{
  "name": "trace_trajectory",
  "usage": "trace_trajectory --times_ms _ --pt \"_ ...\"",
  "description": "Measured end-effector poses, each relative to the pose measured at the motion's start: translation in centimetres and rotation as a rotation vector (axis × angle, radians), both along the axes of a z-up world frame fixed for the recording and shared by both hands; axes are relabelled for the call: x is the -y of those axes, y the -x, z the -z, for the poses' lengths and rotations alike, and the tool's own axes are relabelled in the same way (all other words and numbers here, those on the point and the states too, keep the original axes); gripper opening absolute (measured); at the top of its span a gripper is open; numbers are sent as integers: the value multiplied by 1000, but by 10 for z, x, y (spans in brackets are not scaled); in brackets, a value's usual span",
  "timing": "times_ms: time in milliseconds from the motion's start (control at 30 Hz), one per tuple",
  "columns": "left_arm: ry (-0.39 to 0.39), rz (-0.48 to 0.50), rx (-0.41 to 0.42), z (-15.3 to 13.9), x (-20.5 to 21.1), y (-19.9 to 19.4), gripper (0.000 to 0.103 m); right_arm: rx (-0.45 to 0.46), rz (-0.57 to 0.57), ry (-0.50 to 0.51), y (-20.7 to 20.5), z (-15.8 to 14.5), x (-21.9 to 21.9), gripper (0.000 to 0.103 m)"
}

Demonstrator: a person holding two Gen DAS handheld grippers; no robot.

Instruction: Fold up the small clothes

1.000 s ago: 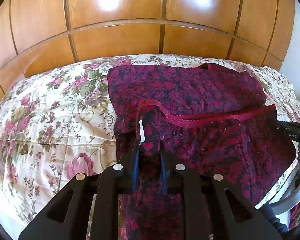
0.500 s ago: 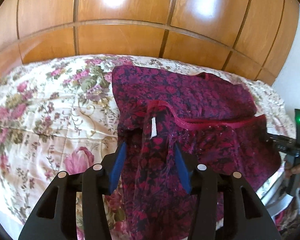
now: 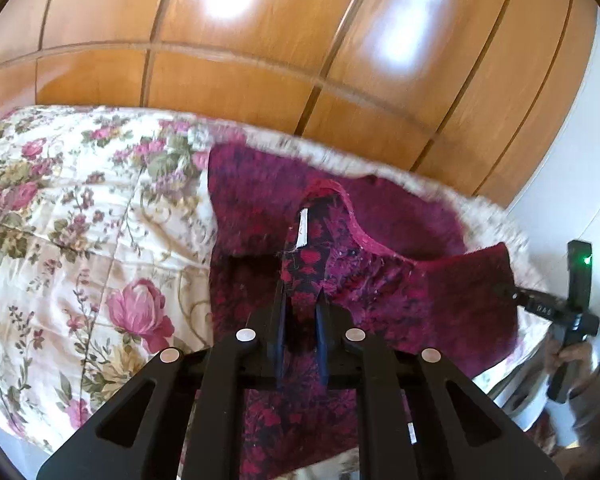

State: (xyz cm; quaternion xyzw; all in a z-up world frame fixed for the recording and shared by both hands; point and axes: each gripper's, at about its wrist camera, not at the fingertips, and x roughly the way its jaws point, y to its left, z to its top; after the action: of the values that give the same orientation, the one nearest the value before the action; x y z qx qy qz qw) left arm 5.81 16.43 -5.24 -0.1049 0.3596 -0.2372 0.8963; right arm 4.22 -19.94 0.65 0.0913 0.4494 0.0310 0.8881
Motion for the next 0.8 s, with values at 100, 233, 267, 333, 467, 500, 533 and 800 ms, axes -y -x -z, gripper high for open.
trace_trajectory --times_ms 100,233,267,333,467,500,533,800 --pt "19 6 37 -19 -1 -5 11 49 -9 -36 -5 -21 0 19" --pt "28 1 85 -40 4 -28 11 97 -4 -70 -41 -38 7 18" --pt "20 -7 101 -46 6 -36 11 106 -2 -70 -49 -41 9 18" --pt "2 -26 128 -54 12 -59 11 116 18 -68 -78 -42 16 18" --pt "-12 -86 107 -52 21 -112 11 114 66 -61 -133 -36 32 18" --pt "-22 -99 92 -49 24 -129 11 110 79 -59 -145 -33 36 18" --pt "-33 -106 84 -47 27 -142 11 103 91 -57 -158 -29 38 18" --pt "-152 -199 -80 15 40 -235 11 -31 154 2 -239 41 51 18"
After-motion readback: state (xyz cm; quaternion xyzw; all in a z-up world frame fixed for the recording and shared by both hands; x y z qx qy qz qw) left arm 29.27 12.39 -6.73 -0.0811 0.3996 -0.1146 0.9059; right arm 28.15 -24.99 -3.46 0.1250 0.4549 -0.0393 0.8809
